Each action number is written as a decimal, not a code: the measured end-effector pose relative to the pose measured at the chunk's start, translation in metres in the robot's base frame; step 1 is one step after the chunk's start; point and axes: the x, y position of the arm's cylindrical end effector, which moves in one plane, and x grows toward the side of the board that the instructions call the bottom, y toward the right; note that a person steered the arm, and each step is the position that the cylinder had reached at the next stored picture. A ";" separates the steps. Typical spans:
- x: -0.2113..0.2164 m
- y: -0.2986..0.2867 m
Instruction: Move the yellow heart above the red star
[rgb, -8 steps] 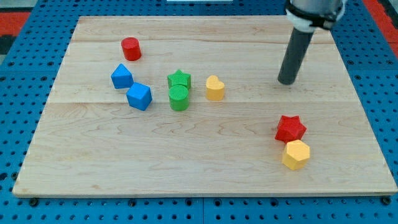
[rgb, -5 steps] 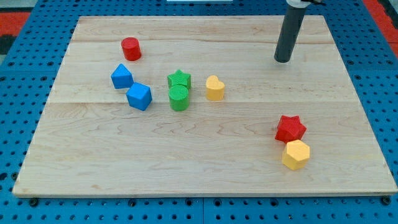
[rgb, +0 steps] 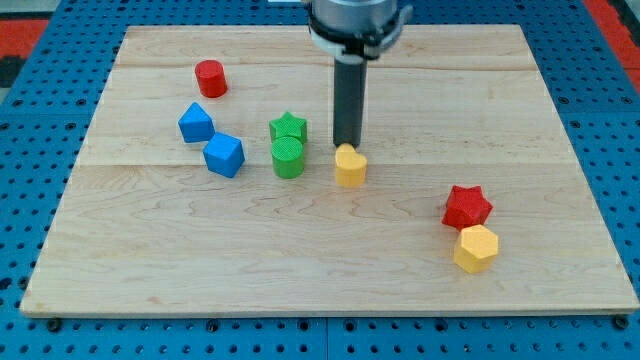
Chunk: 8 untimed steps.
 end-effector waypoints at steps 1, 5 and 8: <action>0.029 0.035; 0.054 0.024; 0.012 0.078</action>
